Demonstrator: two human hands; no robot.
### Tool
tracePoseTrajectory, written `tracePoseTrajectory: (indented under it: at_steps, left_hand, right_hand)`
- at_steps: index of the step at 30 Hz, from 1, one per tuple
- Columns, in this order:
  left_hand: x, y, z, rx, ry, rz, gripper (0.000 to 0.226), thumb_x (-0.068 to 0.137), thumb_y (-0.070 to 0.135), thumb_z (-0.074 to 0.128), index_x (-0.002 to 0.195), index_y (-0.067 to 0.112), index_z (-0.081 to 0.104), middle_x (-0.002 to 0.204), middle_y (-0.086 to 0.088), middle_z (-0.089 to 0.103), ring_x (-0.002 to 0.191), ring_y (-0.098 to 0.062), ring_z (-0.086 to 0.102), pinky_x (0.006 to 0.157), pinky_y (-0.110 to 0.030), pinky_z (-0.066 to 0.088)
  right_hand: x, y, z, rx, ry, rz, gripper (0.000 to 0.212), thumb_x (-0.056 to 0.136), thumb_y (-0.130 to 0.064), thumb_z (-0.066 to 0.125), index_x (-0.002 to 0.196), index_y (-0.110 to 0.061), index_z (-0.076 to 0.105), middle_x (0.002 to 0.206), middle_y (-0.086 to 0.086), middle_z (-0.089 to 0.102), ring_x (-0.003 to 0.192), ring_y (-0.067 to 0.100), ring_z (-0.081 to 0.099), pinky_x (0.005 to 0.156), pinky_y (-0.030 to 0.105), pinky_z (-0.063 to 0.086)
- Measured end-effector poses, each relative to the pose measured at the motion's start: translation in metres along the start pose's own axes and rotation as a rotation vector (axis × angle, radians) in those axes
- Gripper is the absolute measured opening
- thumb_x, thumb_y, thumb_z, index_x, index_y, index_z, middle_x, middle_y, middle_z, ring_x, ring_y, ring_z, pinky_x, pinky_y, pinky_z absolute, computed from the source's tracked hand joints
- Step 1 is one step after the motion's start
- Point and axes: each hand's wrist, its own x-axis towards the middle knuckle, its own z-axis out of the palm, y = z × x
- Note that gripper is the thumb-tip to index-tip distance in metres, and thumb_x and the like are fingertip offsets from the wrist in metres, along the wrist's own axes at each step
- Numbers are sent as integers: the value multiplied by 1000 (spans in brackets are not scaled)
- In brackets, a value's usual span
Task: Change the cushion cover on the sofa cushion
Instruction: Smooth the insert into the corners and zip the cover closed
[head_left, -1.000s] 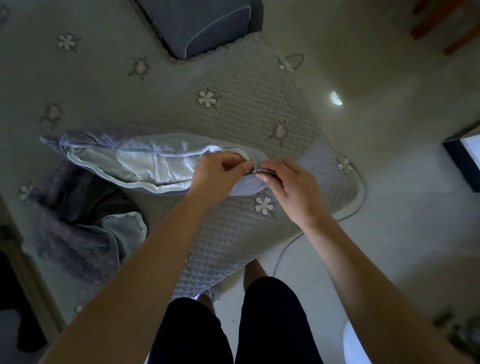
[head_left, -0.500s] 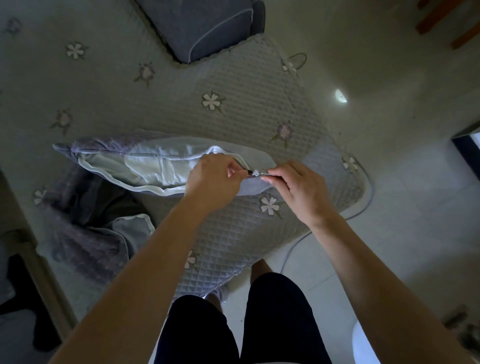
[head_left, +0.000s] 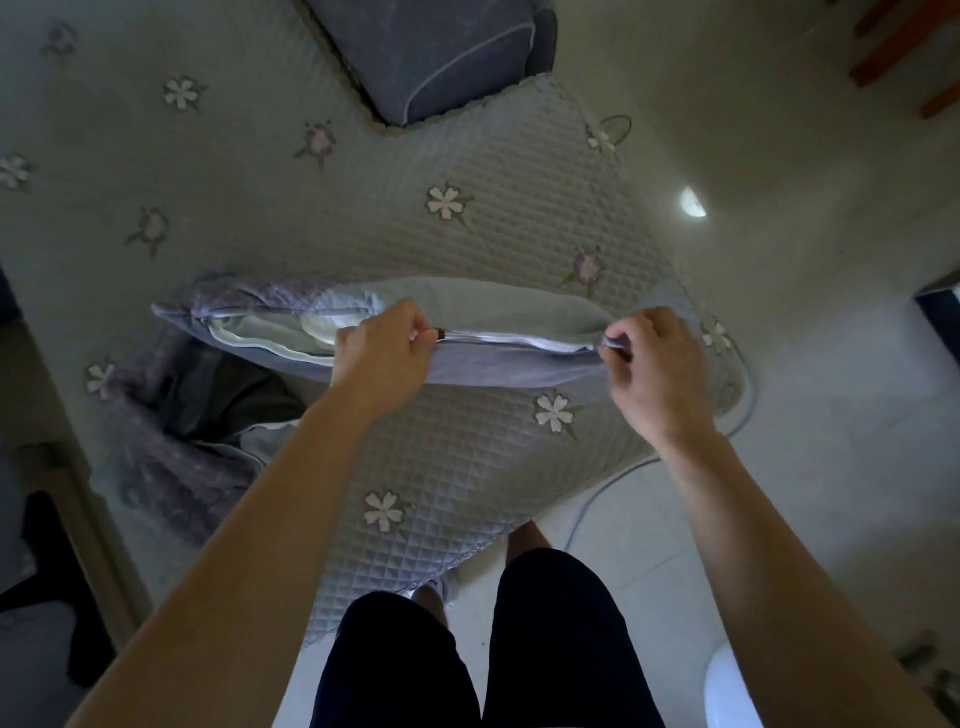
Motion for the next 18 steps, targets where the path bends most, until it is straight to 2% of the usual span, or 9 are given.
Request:
tracePoseTrajectory:
  at_steps: [2,4,6,9,11,14,18]
  left_hand:
    - [-3,1,2,-46,6,33,13,100,31,48,94,19,49,95,-6,64,92,-31,59,87,-41,43]
    - [-5,4,4,-99,13,64,15,101,29,48,94,16,47,90,-5,59,88,-31,58,76,-39,42]
    - [-7,5,5,-108,39,111,16,101,27,48,96,12,49,90,-7,60,87,-32,58,71,-37,39]
    - [-6,-1,5,-90,52,107,18,101,27,48,102,10,53,99,-12,65,92,-34,59,77,-40,42]
    - [-3,-9,5,-38,23,84,19,101,31,47,104,14,54,102,-12,66,95,-35,59,83,-42,42]
    - [3,-27,2,49,15,86,17,102,33,45,101,17,52,98,-12,66,92,-36,59,79,-40,37]
    - [6,-61,-16,104,47,72,19,104,30,41,101,12,49,87,-16,63,81,-37,59,67,-37,33]
  right_hand:
    - [5,-37,5,29,-46,-72,38,80,-14,64,118,-14,60,117,11,58,107,33,56,89,42,45]
    - [12,-75,14,68,-110,-226,47,84,-31,60,128,-16,57,125,8,57,116,28,52,97,42,42]
    - [19,-100,30,36,-129,-343,41,88,-43,61,121,-19,64,116,3,64,109,25,57,90,39,44]
    - [32,-109,49,-17,-90,-385,22,88,-39,65,101,-23,73,91,-1,70,81,26,66,69,36,47]
    - [36,-106,52,-62,-105,-416,21,89,-37,58,96,-25,74,84,-2,70,74,26,66,63,35,49]
    - [36,-92,47,-62,-120,-419,33,92,-39,47,99,-22,74,86,1,70,76,29,66,64,37,51]
    - [39,-58,33,-109,-59,-341,26,93,-38,56,103,-21,73,89,3,70,79,32,65,70,39,50]
